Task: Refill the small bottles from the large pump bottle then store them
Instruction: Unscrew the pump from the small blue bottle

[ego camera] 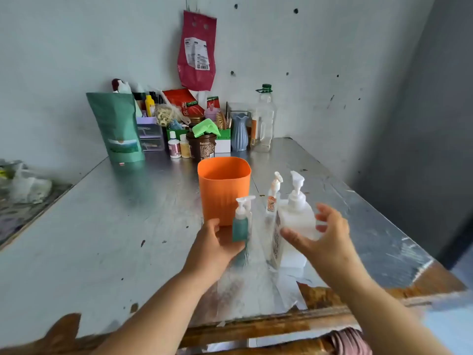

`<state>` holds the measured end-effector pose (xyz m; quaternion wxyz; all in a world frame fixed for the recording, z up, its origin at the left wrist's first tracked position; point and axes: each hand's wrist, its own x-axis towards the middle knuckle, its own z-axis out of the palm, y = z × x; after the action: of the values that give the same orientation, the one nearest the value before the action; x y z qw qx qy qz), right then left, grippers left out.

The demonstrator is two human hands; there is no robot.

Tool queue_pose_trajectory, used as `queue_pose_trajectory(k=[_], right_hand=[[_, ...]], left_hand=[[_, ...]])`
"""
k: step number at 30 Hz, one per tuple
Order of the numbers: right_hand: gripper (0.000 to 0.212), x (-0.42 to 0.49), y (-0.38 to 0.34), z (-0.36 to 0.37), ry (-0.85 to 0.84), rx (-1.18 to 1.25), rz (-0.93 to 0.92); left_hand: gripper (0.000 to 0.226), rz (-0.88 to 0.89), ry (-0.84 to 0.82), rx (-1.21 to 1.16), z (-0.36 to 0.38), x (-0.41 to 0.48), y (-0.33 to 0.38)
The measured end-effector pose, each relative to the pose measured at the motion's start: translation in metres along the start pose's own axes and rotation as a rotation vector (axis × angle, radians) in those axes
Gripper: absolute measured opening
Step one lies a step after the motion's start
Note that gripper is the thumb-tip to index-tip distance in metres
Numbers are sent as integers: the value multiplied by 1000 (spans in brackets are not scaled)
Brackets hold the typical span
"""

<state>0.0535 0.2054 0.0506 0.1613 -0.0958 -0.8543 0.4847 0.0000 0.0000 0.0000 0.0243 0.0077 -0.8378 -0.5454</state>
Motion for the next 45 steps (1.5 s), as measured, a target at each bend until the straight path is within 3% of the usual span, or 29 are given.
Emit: queue_pose_trajectory(k=[4,9,13,17,18,20,22,25,28,30,34,38,41,45], right_hand=[[106,-6,5,23,-3,-33,43],[81,2,7,30,64,-29,30],[65,18,9,35,-75,71,62],[70,30,3,34,-251,143,65],[77,29,2,35,-205,104,27],[83,18,0,36,51,-9,-174],[60,-3,-9,40,247,8,-394],[21,-25,-23,61,-48,88,-397],[29,-23,-31,95,-251,-1,-286],[37,-14,-35,110,-225,-17,-231],[32,-1,-39,125,-168,-98,-256],[22,2,-40,128,-219,-125,-351],[13,8,-43,121,-320,-117,-362],[47,5,-46,121,-346,5,-260]], left_hand=[[73,0,56,-11,19,5,0],[53,24,120,30,33,12,-1],[39,40,97,45,22,18,-10],[37,67,97,83,-6,14,-24],[40,68,89,100,-14,12,-29],[43,75,64,114,-28,8,-38],[37,90,35,84,-37,4,-45],[33,112,-30,68,-41,-1,-47],[31,150,-104,105,-38,-5,-46],[28,195,-117,133,-37,-7,-44],[29,209,-125,104,-37,-9,-39],[43,214,-106,72,-38,-7,-40],[40,219,-116,100,-38,-7,-39],[25,244,-116,155,-37,-9,-37]])
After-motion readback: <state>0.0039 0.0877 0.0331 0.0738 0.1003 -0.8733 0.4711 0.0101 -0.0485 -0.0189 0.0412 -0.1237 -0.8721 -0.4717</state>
